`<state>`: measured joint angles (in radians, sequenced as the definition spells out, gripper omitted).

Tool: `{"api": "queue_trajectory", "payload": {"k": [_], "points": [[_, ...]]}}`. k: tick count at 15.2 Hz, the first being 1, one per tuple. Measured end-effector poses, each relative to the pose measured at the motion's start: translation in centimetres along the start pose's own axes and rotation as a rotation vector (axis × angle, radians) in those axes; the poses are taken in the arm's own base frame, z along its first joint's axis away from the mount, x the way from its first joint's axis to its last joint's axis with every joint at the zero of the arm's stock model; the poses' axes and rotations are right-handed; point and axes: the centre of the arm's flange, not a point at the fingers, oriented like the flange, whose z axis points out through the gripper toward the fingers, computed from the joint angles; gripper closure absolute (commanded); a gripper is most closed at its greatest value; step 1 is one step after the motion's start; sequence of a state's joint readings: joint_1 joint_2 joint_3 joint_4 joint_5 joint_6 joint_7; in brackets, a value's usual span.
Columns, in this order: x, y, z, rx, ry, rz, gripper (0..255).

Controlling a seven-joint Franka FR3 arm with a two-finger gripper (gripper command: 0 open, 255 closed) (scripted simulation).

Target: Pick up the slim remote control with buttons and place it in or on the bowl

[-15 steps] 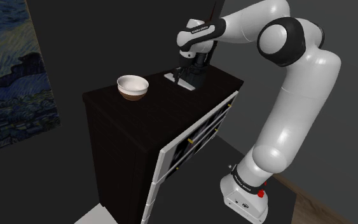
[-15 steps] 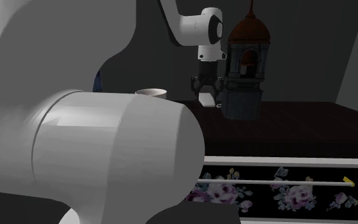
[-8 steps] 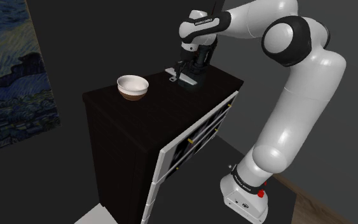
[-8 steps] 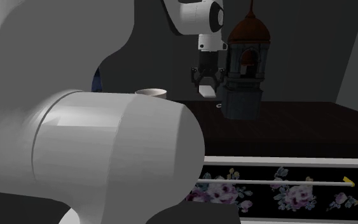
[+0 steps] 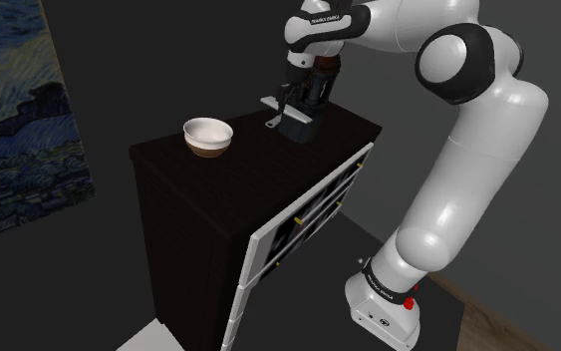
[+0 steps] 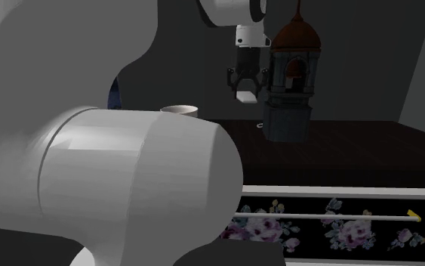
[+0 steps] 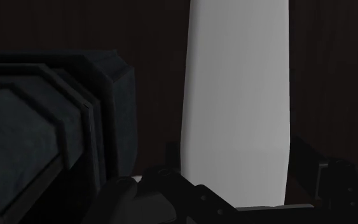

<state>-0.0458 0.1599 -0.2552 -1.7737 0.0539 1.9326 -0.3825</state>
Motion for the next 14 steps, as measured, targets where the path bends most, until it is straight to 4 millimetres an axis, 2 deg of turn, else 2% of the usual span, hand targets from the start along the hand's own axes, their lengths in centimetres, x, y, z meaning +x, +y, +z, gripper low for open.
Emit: {"api": "queue_trajectory", "payload": {"k": [2, 5, 9, 14], "points": [[0.3, -0.6, -0.6, 0.0, 0.0, 0.0, 255], [1.8, -3.6, -1.0, 0.0, -0.001, -0.001, 255], [3.3, -8.6, -1.0, 0.0, 0.0, -0.002, 255], [6.2, -14.6, -0.5, 0.0, -0.001, -0.002, 255]]}}
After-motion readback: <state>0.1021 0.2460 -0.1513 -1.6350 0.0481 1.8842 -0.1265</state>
